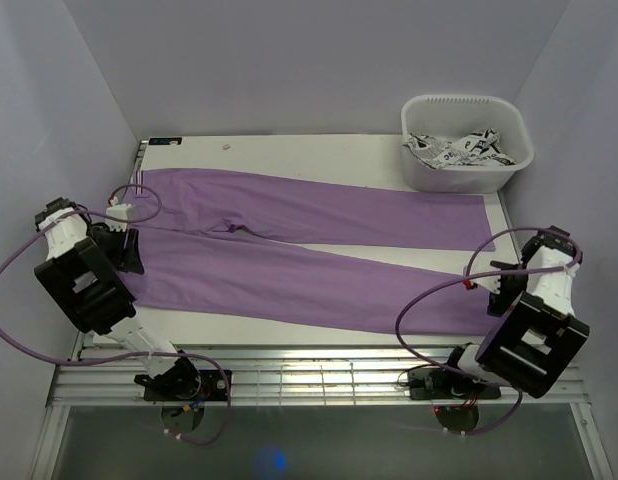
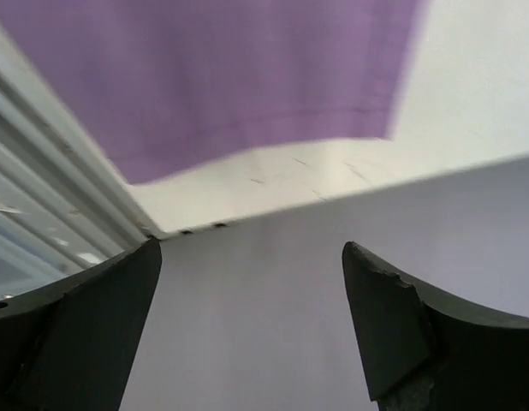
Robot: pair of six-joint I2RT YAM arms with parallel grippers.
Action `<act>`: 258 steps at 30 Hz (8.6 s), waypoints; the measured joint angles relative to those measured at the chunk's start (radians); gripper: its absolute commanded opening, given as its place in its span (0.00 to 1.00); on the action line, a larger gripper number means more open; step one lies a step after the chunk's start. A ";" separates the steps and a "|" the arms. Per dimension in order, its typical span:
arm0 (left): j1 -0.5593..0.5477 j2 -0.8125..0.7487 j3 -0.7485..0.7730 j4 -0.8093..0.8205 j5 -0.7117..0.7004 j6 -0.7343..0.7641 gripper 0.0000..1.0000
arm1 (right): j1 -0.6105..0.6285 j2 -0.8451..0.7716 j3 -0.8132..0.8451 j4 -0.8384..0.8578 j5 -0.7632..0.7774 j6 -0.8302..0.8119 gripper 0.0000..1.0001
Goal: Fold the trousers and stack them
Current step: Flatten the trousers out
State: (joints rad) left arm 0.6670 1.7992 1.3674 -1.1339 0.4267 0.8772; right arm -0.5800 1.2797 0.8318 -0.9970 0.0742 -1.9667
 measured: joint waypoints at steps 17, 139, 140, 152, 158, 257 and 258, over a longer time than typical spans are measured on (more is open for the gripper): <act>0.000 -0.011 -0.242 0.157 -0.031 -0.080 0.37 | 0.317 0.324 0.237 0.032 -0.277 0.620 0.22; -0.224 0.505 0.485 0.261 0.239 0.357 0.51 | 0.087 0.793 0.612 0.499 -0.619 0.698 0.30; -0.224 0.504 0.484 0.261 0.239 0.358 0.51 | 0.084 0.771 0.583 0.486 -0.612 0.676 0.27; -0.217 0.494 0.466 0.263 0.239 0.389 0.50 | -0.003 0.620 0.444 0.212 -0.564 0.537 0.69; -0.216 0.491 0.461 0.264 0.242 0.399 0.50 | -0.028 0.653 0.636 0.195 -0.609 0.531 0.95; -0.145 0.520 0.498 0.062 0.297 0.615 0.09 | 0.050 0.770 0.609 0.039 -0.575 0.362 0.08; -0.145 0.520 0.499 0.063 0.295 0.604 0.04 | 0.050 0.768 0.607 0.043 -0.577 0.373 0.08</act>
State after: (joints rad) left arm 0.5217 2.3188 1.8664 -1.0710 0.7219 1.4815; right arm -0.5297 2.0476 1.4387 -0.9539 -0.5026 -1.5940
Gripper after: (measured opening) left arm 0.227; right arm 0.087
